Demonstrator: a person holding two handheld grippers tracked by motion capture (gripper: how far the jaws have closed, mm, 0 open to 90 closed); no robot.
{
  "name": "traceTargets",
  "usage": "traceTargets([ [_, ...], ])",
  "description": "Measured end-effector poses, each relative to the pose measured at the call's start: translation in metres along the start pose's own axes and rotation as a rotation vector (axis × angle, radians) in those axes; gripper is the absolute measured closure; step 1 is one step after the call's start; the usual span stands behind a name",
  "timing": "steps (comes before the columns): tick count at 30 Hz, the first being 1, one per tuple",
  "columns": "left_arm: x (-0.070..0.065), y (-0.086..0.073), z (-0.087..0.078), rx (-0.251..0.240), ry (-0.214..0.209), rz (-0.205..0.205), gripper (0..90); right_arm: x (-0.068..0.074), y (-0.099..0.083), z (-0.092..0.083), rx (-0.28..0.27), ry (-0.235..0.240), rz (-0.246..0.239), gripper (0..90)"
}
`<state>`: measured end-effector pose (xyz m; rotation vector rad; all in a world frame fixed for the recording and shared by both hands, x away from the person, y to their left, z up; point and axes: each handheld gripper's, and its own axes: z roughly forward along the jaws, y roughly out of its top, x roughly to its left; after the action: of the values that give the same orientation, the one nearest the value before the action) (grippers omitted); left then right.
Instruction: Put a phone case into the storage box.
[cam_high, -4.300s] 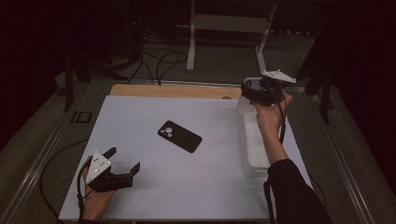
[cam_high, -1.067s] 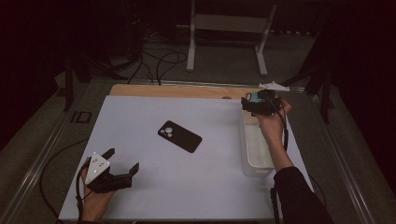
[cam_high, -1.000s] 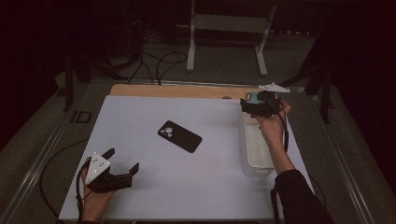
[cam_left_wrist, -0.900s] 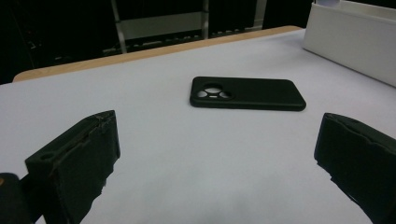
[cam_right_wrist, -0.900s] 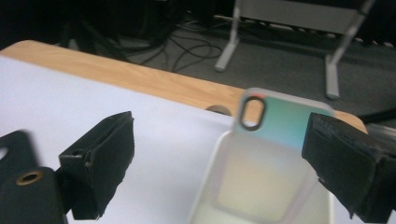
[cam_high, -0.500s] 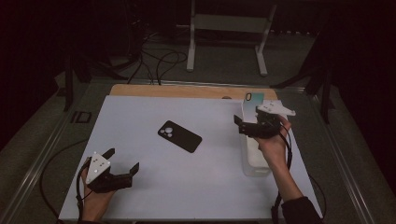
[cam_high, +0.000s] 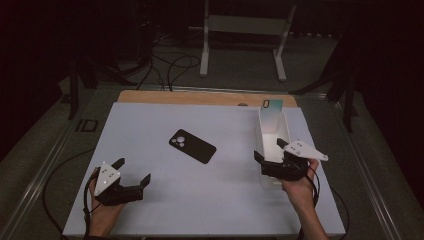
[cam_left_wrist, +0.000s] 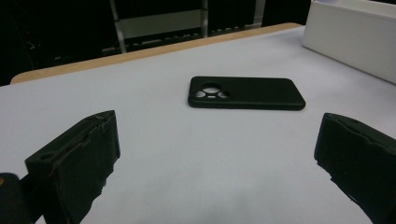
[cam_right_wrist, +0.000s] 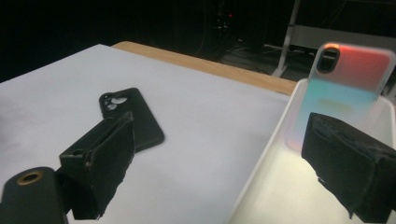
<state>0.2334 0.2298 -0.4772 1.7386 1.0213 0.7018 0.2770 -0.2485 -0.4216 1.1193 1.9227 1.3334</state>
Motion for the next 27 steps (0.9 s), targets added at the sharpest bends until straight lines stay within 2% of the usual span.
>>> traceTargets([
  [5, 0.0, 0.001, -0.001, 0.001, 0.002, 0.002, 0.6, 0.004, -0.021, -0.006, -0.01, 0.02, 0.005, 9.5],
  [10, 0.0, 0.001, -0.001, 0.001, 0.004, 0.001, 0.6, 0.006, -0.039, -0.011, -0.023, 0.034, 0.031, 9.5],
  [12, 0.0, 0.002, 0.0, 0.002, 0.004, 0.003, 0.6, 0.008, -0.044, -0.012, -0.016, 0.033, 0.019, 9.5],
  [18, -0.003, 0.006, -0.002, -0.005, 0.002, 0.01, 0.5, 0.014, -0.052, -0.017, -0.029, 0.027, -0.016, 9.5],
  [23, -0.004, 0.012, -0.003, -0.011, -0.001, 0.013, 0.6, 0.015, -0.055, -0.017, -0.038, 0.035, -0.017, 9.5],
  [27, -0.005, 0.024, 0.0, -0.002, -0.025, 0.015, 0.5, 0.016, -0.058, -0.017, -0.05, 0.041, -0.019, 9.4],
])
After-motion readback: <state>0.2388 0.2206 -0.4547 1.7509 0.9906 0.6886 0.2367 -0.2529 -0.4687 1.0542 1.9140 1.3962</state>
